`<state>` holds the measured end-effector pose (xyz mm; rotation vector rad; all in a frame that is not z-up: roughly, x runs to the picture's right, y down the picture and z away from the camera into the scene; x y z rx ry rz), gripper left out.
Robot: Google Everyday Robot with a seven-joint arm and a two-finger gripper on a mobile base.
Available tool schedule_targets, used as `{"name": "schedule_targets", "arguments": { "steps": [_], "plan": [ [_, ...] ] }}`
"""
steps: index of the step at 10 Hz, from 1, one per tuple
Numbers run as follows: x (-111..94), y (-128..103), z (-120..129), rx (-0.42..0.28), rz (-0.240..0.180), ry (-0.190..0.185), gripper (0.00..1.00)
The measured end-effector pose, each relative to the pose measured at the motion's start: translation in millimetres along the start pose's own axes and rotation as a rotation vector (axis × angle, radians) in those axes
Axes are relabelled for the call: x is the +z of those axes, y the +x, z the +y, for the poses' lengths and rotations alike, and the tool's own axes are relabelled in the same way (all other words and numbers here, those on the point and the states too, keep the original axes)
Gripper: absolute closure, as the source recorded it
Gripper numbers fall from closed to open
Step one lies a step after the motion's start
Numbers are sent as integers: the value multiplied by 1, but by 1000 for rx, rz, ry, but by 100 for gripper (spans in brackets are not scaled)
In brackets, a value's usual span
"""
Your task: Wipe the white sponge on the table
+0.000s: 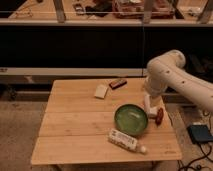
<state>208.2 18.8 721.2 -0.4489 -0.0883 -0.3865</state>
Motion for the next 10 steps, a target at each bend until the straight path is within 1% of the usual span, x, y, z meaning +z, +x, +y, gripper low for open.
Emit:
{"name": "schedule_targets", "arguments": {
  "steps": [1,2,4,5,6,7,8,10],
  "plan": [
    [-7,-13,-26,-109,-36,53,35],
    [-17,-31,-45,-225,-97,104,35],
    [-31,-56,-64,-378,-186,165,35],
    [-38,-67,-73,-444,-222,196,35],
    [-44,-75,-79,-496,-250,224,35],
    [-46,-78,-81,-516,-260,234,35],
    [-48,-80,-83,-531,-265,242,35],
    [-52,-75,-85,-550,-249,262,35]
  ]
}}
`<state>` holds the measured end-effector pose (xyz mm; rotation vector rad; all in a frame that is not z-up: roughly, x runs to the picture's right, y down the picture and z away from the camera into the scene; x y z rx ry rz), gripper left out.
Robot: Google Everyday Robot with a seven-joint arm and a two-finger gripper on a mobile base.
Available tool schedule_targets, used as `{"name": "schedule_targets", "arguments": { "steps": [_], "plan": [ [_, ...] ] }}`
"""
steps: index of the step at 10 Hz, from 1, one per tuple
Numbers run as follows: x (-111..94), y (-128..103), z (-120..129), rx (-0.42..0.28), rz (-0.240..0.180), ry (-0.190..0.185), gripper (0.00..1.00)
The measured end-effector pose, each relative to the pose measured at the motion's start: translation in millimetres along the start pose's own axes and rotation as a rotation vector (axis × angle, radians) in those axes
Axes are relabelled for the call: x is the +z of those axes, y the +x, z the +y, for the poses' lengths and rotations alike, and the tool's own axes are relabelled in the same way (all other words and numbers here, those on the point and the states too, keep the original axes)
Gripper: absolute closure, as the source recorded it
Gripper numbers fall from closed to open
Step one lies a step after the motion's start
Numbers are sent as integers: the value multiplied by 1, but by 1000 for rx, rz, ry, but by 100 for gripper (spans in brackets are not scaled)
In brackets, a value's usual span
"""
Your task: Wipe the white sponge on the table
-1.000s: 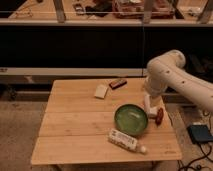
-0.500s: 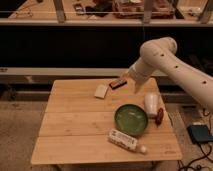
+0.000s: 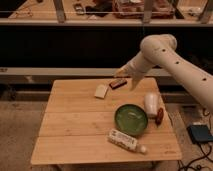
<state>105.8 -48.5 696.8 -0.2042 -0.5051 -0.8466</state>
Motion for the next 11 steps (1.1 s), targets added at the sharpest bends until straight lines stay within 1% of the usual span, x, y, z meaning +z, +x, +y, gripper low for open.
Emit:
{"name": "schedule_targets", "arguments": {
  "steps": [1,2,3,4,5,6,7,9,10,11],
  "plan": [
    [-3,3,-8,-50,21,16,35],
    [-4,6,-19,-121,55,37,35],
    [-3,9,-35,-216,103,66,35],
    [2,7,-48,-291,135,96,35],
    [19,-2,-71,-407,167,146,35],
    [25,-8,-82,-460,179,175,35],
    [27,-9,-84,-483,192,181,35],
    [27,-9,-86,-489,192,183,35],
    [30,-10,-88,-506,191,177,35],
    [44,-16,-97,-541,171,177,35]
  ]
}}
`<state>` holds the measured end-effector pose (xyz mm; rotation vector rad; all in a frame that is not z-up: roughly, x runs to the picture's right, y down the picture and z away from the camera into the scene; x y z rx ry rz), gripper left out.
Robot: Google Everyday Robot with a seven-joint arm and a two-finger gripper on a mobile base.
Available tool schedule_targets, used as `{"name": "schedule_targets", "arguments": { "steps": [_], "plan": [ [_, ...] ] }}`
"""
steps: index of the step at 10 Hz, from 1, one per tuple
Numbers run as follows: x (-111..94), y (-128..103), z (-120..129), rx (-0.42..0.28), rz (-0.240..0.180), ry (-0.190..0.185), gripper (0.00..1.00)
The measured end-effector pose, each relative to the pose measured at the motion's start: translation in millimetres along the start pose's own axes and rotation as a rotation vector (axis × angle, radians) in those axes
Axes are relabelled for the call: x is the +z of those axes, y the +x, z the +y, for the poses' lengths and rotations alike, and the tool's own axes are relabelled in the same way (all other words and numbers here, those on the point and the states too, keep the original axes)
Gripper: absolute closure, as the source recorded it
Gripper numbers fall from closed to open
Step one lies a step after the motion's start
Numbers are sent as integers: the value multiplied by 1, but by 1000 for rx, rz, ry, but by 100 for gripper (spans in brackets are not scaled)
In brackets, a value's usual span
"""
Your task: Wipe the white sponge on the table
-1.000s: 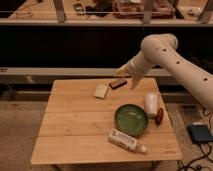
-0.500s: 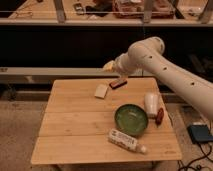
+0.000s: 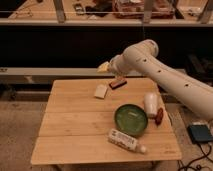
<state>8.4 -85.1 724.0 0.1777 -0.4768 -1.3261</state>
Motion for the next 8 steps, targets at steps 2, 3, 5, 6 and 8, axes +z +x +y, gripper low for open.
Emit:
{"name": "schedule_targets", "arguments": {
  "steps": [2,3,5,6,8],
  "plan": [
    [45,-22,-24,-54,-80,36,35],
    [59,-26,-28,-67,-97,39,35],
    [90,-14,-27,-110,-97,7,35],
    [101,-5,-21,-125,-88,-22,35],
    [130,6,1,-129,-94,-78,35]
  ]
}}
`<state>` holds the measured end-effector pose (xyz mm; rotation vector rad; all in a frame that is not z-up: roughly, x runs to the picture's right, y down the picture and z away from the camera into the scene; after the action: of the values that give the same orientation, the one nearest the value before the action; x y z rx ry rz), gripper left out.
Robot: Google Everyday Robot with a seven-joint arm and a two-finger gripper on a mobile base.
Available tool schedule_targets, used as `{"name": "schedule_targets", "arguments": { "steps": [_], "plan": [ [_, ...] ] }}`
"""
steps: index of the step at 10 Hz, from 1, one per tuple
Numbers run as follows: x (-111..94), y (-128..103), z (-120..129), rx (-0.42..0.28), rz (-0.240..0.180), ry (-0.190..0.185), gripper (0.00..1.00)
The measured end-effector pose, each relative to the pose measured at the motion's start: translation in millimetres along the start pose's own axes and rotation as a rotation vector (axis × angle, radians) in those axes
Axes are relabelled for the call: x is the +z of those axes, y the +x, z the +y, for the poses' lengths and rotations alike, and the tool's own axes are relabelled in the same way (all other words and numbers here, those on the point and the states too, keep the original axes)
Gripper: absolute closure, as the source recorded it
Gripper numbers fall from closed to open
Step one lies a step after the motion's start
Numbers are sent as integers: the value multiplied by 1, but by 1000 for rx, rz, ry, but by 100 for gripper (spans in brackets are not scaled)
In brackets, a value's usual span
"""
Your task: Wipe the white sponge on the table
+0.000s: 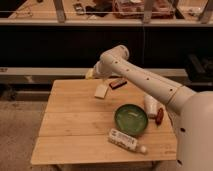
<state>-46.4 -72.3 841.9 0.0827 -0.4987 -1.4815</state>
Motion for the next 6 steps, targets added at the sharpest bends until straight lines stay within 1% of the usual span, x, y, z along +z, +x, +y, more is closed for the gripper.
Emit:
{"name": "schedule_targets", "arguments": {
  "steps": [1,3,4,6],
  "plan": [
    [12,0,8,8,-11,-10,35],
    [35,-4,24,33,-44,-16,35],
    [49,-8,33,48,-66,-22,35],
    [66,-17,45,61,-95,-45,35]
  ]
}}
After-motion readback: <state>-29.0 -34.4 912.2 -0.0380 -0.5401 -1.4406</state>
